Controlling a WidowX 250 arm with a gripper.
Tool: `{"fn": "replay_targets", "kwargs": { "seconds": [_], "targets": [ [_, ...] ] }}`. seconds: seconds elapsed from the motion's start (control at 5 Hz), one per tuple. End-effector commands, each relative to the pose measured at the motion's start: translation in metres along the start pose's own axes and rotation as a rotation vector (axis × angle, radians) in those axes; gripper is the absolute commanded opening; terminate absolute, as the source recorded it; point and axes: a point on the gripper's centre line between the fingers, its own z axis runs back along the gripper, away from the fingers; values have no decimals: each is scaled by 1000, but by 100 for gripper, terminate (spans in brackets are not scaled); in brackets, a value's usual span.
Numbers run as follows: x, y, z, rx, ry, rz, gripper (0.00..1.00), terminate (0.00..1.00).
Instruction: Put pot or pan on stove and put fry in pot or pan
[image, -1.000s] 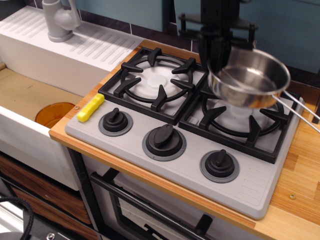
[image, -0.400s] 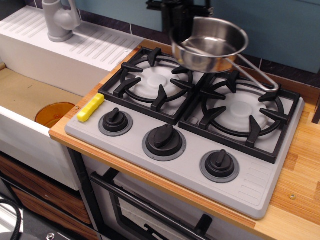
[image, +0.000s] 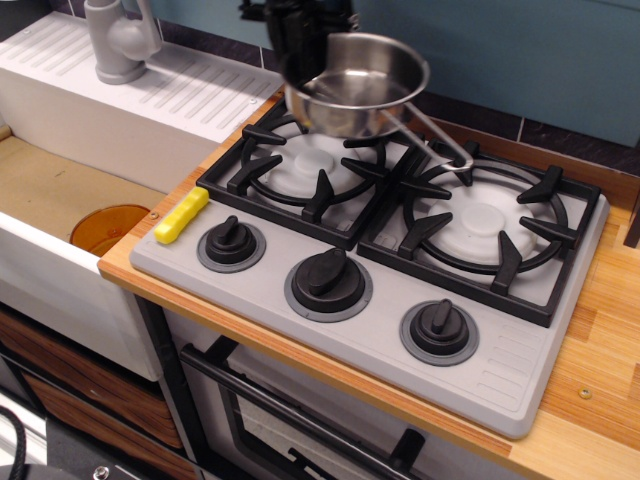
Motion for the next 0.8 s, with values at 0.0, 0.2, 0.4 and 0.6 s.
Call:
{"fn": "replay_targets", "kwargs": {
  "seconds": [0.0,0.2,0.4,0.6],
  "targets": [
    [6,33,15,6,-76,-23,0,0],
    [6,45,3,-8,-89,-22,0,0],
    [6,52,-10,-26,-103,-16,0,0],
    [5,50,-22,-14,-124,-10,0,0]
  ]
}}
